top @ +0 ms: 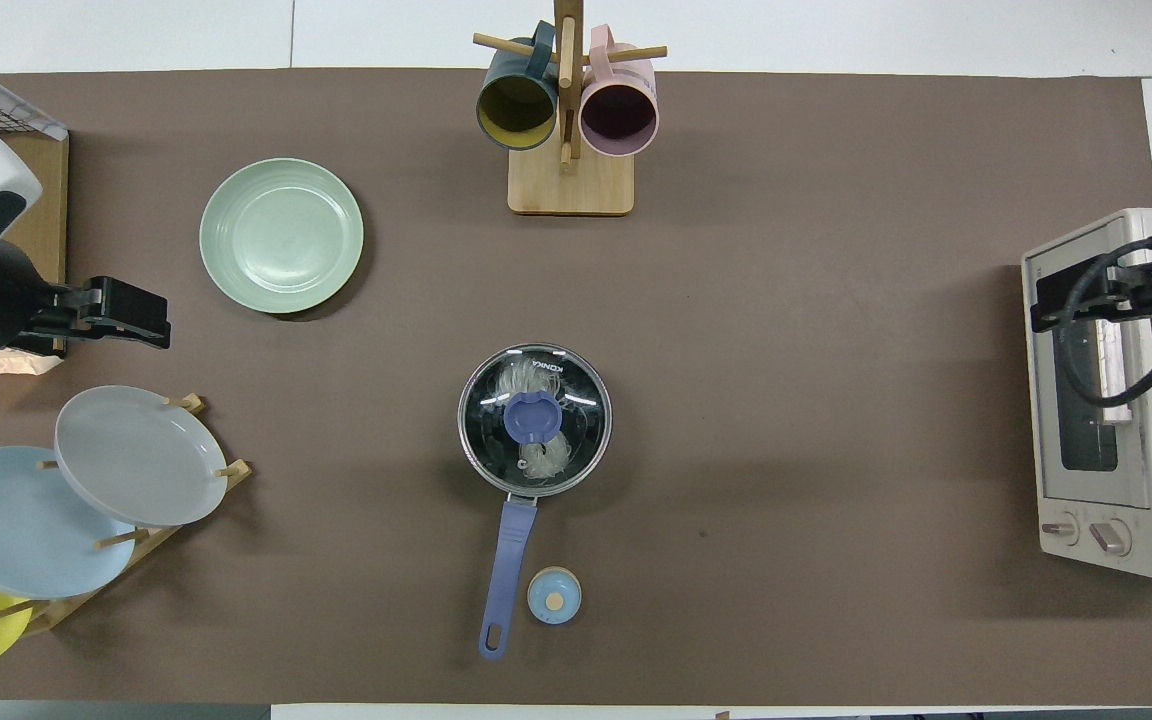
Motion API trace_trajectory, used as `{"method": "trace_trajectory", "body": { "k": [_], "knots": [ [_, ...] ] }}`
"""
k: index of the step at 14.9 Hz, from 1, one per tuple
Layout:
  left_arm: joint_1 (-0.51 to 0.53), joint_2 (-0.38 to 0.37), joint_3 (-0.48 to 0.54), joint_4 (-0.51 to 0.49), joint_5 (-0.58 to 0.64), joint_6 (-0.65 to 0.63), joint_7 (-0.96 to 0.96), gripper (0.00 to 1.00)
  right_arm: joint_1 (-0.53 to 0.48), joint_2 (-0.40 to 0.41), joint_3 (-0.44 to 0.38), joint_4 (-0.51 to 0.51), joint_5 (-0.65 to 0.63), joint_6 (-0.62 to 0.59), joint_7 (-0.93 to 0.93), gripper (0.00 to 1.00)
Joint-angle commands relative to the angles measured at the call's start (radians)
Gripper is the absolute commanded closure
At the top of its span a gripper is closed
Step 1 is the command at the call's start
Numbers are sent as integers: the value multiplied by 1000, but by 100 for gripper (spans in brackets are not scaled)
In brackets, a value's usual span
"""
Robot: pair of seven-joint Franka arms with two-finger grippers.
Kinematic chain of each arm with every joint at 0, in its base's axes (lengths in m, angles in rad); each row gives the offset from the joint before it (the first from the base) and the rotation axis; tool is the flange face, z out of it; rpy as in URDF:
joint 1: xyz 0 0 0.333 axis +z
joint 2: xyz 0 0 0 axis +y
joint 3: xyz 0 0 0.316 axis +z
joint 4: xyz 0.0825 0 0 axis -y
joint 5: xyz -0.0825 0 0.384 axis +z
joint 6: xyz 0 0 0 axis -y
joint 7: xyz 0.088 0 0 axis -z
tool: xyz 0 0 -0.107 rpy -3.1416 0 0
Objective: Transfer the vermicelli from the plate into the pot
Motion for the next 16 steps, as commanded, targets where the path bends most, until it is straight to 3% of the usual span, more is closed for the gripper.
{"method": "trace_trajectory", "body": {
  "k": [1, 16],
  "knots": [
    [16, -16, -8, -8, -1, -3, 0, 0, -5, -19, 15, -25, -28, 7, -19, 0],
    [16, -16, -8, -8, -1, -3, 0, 0, -28, -11, 20, -21, -14, -7, -85, 0]
  ]
}}
